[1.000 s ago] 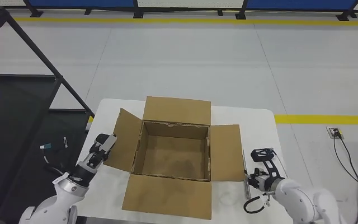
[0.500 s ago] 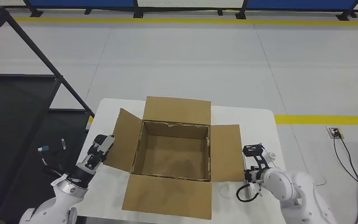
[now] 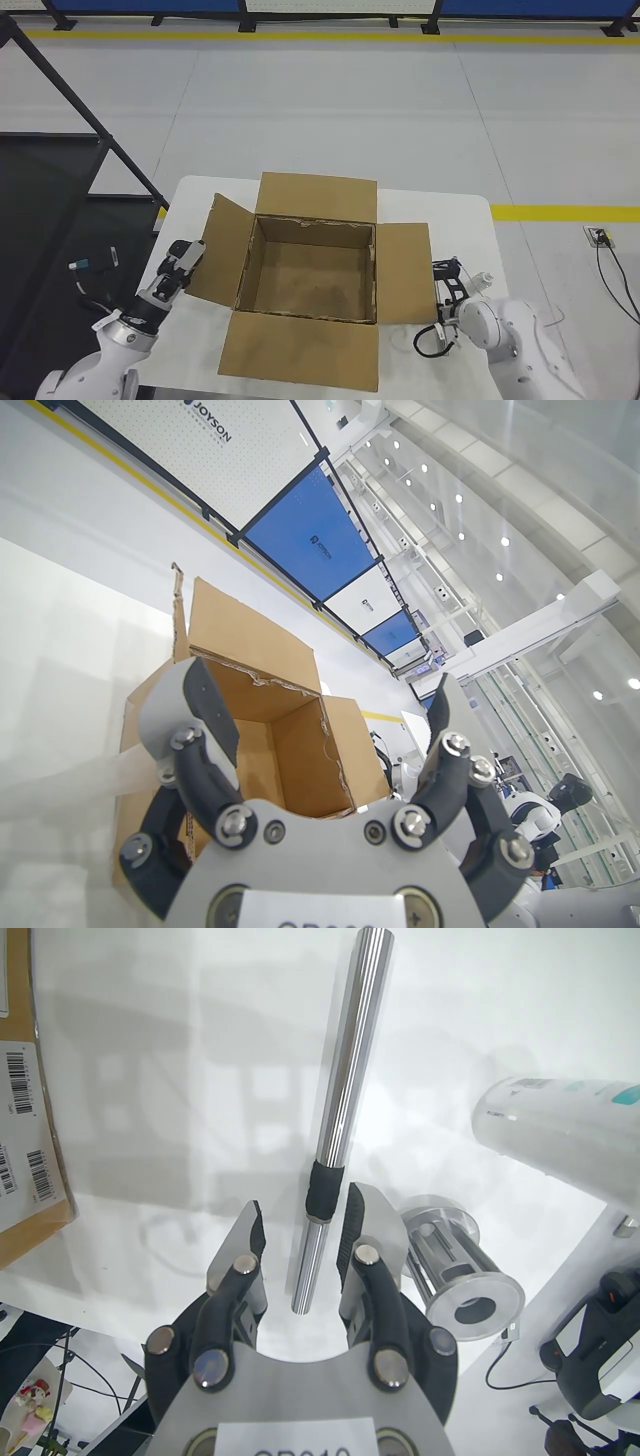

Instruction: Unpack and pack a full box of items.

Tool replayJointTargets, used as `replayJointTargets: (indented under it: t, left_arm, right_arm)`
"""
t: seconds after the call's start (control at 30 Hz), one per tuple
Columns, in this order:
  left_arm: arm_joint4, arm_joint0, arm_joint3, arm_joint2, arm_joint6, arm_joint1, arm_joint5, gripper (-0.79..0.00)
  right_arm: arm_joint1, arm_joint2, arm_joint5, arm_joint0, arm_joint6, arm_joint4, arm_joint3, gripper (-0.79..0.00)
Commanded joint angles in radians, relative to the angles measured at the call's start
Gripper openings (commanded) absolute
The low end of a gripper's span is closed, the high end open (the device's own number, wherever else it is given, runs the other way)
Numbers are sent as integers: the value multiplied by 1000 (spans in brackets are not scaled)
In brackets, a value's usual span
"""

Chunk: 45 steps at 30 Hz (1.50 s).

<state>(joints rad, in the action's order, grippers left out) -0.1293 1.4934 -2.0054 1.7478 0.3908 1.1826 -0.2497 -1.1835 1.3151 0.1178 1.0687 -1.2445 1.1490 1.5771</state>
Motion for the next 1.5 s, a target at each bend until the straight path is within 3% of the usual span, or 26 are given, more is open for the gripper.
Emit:
replayJointTargets:
  t: [0.0, 0.8, 0.97, 1.07, 1.27, 1.47]
  left_arm:
    - [1, 2, -1, 2, -2, -1, -2, 0]
    - [22, 35, -11, 27, -15, -6, -23, 0]
    - [25, 38, -12, 29, -17, -8, -24, 0]
    - [25, 40, -13, 31, -19, -8, -26, 0]
    - [26, 43, -16, 31, -24, -9, -27, 0]
    - [22, 42, -22, 26, -24, -10, -26, 0]
  right_arm:
    - [-2, -14, 7, -14, 2, 11, -19, -449]
    - [-13, -48, 21, -73, 5, 2, -134, -563]
    - [-14, -48, 18, -77, 8, -2, -144, -656]
    - [-14, -44, 16, -80, 15, -7, -149, -785]
    - [-9, -12, 19, -65, 32, -14, -102, -785]
    - [4, 70, 38, -14, 48, -2, 66, -785]
